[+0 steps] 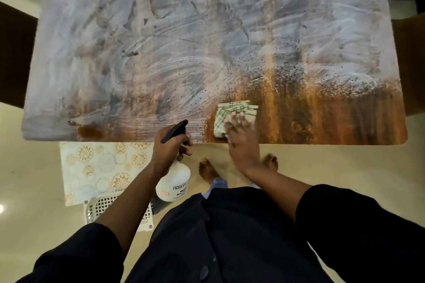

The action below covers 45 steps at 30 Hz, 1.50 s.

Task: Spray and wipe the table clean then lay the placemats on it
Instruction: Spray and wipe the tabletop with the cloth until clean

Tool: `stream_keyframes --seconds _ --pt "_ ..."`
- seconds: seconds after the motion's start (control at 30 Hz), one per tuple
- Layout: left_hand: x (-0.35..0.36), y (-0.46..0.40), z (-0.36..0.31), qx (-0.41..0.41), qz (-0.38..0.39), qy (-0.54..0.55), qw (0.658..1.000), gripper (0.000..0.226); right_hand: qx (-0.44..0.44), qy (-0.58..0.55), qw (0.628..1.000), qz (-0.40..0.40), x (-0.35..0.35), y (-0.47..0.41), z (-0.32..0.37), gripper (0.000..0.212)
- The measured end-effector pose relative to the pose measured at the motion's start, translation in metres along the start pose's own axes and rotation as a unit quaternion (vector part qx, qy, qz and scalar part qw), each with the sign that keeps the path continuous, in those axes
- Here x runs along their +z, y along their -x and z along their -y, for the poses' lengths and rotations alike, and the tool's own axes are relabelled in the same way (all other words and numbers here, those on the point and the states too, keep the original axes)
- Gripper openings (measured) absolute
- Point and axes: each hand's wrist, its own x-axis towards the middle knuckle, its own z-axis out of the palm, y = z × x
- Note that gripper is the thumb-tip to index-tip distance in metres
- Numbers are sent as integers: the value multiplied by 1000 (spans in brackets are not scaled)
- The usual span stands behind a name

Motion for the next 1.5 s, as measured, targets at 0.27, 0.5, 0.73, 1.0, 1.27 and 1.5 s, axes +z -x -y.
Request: stream_keyframes --seconds 0.27,0.5,0.73,1.0,1.27,1.5 --pt "-44 6 10 -9 -67 9 998 8 -215 -40 968 120 47 -37 96 57" --pt "-45 5 18 -19 -42 5 999 10 -291 -28 952 94 31 -38 50 47" --pt "-19 1 27 -27 15 0 1000 10 -201 26 978 57 -8 9 -56 47" --pt "-10 -5 24 -26 22 2 999 8 -108 68 991 38 -22 30 -86 46" --pt "-38 -2 30 -4 -23 19 1000 6 -192 46 979 57 6 3 -14 54" --pt "-65 7 38 0 -97 35 995 11 -359 53 923 132 35 -37 78 58"
